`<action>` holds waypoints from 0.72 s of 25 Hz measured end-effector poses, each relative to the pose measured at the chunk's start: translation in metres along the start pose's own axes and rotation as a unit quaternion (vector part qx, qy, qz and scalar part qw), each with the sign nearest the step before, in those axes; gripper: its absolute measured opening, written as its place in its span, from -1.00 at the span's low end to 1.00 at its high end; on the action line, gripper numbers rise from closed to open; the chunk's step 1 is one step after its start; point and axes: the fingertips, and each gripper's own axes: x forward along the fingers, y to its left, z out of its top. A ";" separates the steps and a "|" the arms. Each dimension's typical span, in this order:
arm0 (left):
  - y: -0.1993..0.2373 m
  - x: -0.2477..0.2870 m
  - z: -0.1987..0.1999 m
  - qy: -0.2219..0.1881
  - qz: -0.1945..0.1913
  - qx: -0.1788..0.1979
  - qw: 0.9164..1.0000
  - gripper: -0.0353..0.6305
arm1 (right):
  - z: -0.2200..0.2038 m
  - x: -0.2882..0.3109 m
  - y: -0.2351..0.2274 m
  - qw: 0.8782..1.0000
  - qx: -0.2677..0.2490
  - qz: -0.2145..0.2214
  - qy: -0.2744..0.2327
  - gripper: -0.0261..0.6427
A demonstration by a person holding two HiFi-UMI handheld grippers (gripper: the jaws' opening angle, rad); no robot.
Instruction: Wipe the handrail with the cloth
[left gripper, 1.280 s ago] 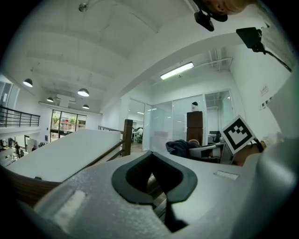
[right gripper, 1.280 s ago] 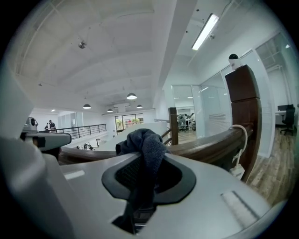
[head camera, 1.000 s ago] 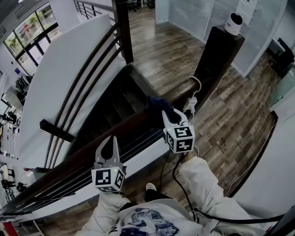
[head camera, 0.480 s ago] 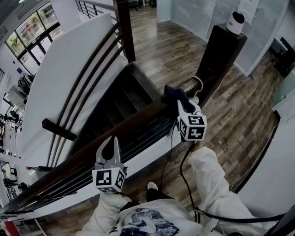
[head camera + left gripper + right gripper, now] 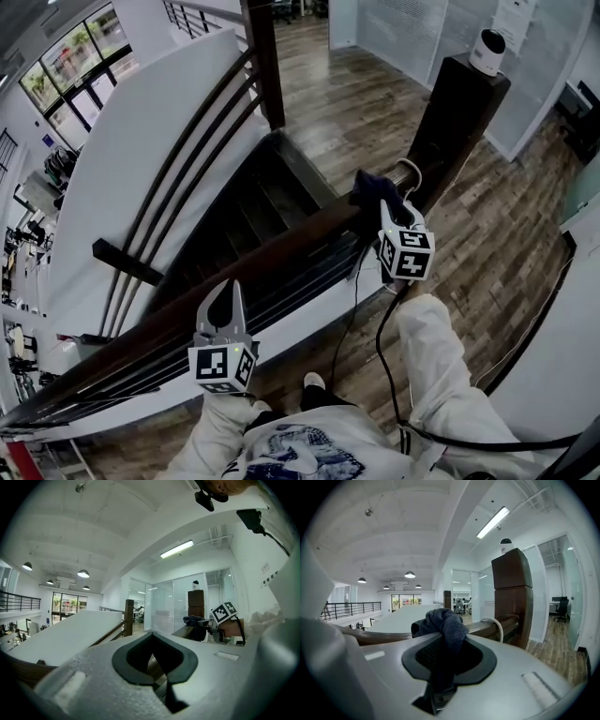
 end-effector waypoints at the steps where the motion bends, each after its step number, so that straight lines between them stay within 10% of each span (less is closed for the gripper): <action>1: 0.001 -0.001 0.000 0.000 0.001 0.001 1.000 -0.90 | 0.000 0.000 -0.002 1.000 0.002 -0.002 0.000 -0.71; 18: 0.044 -0.063 -0.007 -0.002 0.055 -0.005 0.998 -0.90 | 0.025 -0.040 0.044 0.999 0.020 0.016 -0.039 -0.72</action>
